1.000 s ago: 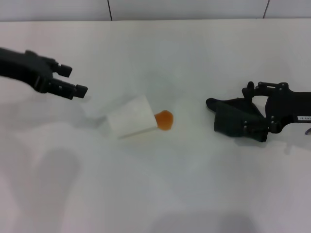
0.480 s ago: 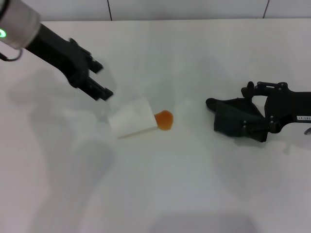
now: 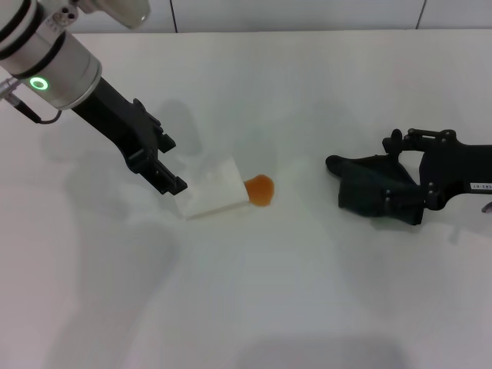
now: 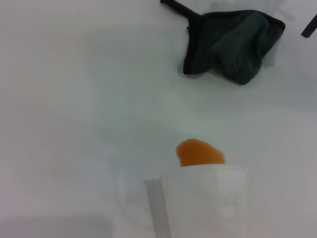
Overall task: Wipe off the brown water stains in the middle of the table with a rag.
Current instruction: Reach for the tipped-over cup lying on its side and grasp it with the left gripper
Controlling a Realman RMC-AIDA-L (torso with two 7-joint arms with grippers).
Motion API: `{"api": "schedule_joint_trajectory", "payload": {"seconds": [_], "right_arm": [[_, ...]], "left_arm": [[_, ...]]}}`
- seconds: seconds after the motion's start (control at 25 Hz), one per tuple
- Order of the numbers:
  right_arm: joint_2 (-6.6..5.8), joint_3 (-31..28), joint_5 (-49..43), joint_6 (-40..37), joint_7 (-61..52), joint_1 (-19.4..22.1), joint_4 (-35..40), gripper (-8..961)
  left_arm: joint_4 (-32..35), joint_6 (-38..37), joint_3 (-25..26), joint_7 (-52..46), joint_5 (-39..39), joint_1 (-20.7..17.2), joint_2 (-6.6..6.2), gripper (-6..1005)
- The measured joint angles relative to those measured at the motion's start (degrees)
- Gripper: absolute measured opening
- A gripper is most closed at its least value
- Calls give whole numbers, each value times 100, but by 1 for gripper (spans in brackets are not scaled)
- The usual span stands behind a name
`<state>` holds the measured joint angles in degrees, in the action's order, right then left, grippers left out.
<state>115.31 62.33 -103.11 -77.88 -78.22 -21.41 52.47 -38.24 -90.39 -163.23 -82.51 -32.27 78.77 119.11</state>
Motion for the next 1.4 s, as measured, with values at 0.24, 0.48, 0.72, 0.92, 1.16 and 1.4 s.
{"api": "schedule_joint_trajectory", "payload": {"seconds": [0.24, 0.48, 0.72, 0.92, 1.16, 1.4], "right_arm": [[0, 5, 2, 10, 0, -16, 0, 869], [0, 3, 2, 10, 0, -16, 2, 869], [0, 7, 2, 10, 0, -13, 35, 869], [0, 12, 1, 10, 0, -12, 49, 869], [0, 16, 1, 10, 0, -12, 22, 869], [0, 16, 1, 10, 0, -12, 13, 869]], "left_arm": [[219, 287, 10, -84, 139, -76, 8, 836], [413, 486, 11, -167, 177, -119, 8, 835], [486, 519, 11, -295, 188, -166, 7, 835], [587, 526, 10, -322, 188, -213, 9, 835], [668, 613, 10, -342, 163, -244, 13, 834], [768, 793, 10, -378, 146, -281, 16, 834]]}}
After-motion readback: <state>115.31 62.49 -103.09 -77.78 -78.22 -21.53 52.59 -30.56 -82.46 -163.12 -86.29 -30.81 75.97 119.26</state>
